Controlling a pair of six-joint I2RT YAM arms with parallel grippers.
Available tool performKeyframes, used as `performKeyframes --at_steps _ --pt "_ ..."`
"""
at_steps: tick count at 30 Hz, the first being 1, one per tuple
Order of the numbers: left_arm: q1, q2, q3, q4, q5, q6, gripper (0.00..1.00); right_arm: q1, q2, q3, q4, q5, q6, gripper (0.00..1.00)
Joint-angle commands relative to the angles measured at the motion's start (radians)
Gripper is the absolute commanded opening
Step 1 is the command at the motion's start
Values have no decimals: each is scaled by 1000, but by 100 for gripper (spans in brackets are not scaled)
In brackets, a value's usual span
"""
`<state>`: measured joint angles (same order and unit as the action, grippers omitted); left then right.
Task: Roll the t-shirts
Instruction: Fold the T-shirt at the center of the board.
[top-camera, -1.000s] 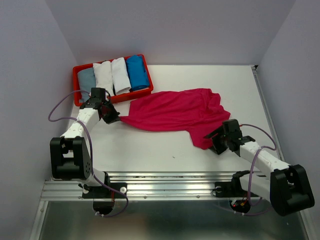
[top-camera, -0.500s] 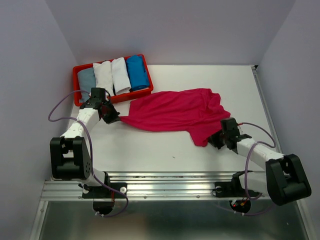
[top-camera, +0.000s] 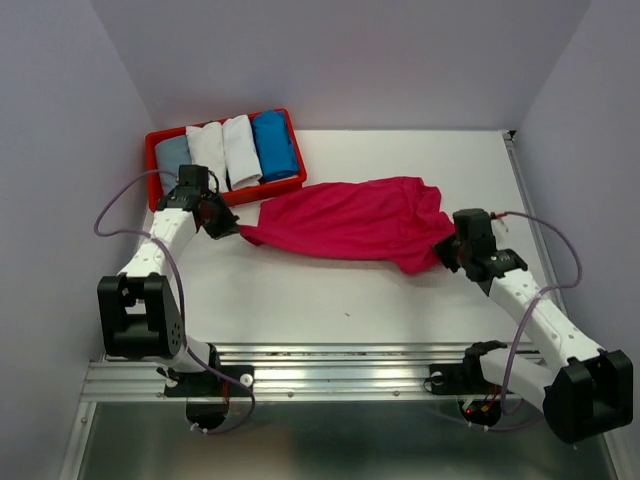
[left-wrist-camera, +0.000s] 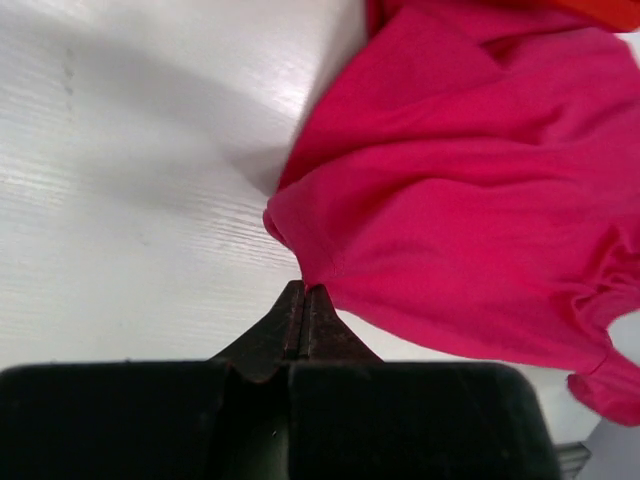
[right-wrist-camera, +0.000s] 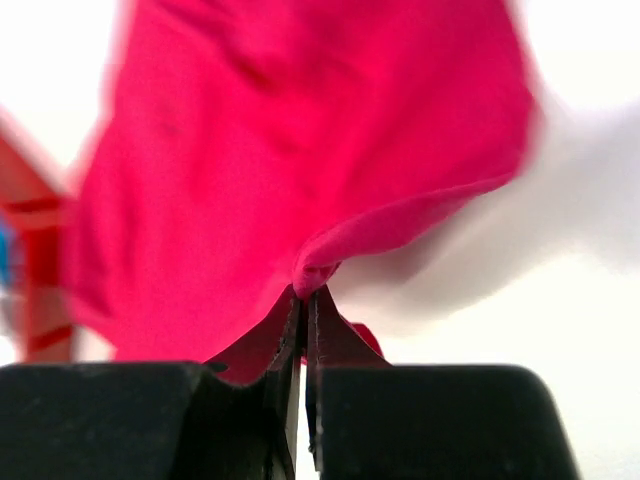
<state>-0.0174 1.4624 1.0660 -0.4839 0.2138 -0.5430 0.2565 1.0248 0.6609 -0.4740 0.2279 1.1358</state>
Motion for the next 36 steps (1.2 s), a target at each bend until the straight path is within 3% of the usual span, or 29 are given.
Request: performKeyframes --at_steps 1,7,12,24,36 --pt "7 -22 229 -48 73 67 0 6 -3 239 -46 160 -163 1" --pt "7 -34 469 -127 113 107 0 6 44 575 -72 312 -330 1" --pt "7 -120 526 -24 196 72 0 6 58 770 -66 467 -478 1" --pt "7 -329 607 114 240 28 0 6 -22 1146 43 373 -728 1" --pt "7 -465 805 50 240 -20 0 6 -132 1388 17 337 -800 1"
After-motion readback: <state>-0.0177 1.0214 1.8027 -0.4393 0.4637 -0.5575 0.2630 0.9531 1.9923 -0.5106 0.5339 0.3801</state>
